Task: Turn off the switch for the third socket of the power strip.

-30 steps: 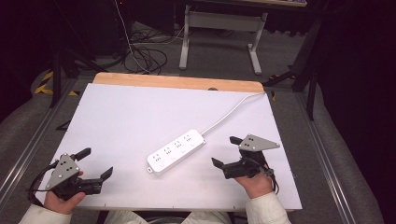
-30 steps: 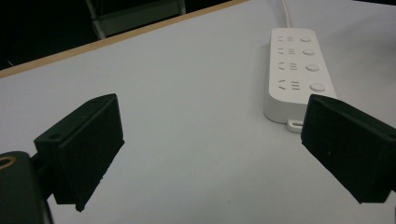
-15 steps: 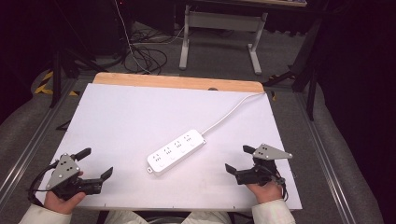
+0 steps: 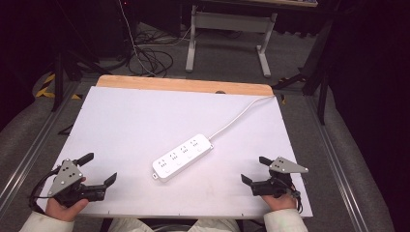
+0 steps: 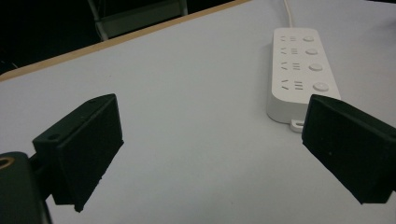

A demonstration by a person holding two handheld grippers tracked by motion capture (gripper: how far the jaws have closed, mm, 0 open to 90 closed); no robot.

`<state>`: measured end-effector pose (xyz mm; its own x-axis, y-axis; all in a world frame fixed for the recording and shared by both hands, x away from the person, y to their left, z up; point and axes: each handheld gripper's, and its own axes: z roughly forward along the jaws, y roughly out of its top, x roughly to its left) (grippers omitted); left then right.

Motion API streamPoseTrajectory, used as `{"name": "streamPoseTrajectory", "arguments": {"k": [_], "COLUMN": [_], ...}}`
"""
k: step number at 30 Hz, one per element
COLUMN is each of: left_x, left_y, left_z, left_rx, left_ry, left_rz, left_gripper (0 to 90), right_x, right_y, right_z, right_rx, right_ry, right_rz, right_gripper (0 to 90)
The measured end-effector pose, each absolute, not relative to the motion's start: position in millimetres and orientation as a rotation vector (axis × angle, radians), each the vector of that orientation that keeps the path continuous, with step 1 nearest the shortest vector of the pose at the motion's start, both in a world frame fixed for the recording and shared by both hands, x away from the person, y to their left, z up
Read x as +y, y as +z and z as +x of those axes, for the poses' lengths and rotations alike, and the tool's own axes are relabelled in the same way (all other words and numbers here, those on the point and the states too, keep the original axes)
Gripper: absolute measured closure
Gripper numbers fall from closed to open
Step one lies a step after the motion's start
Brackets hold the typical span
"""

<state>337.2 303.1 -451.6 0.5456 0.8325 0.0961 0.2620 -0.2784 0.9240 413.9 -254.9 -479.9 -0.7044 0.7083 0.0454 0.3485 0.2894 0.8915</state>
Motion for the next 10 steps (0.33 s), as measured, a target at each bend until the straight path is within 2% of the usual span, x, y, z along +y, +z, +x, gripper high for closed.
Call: {"name": "streamPoseTrajectory", "arguments": {"k": [10], "left_x": [306.1], "left_y": [-452.3], "left_z": [339.6], "left_rx": [0.919], "left_ry": [0.721], "left_rz": [1.805], "left_gripper": [5.3], "right_x": [-255.3], "right_y": [-477.0], "right_z": [414.6], "right_rx": [2.211], "right_ry": [1.387], "right_rz": [0.959], "right_gripper": [1.6]}}
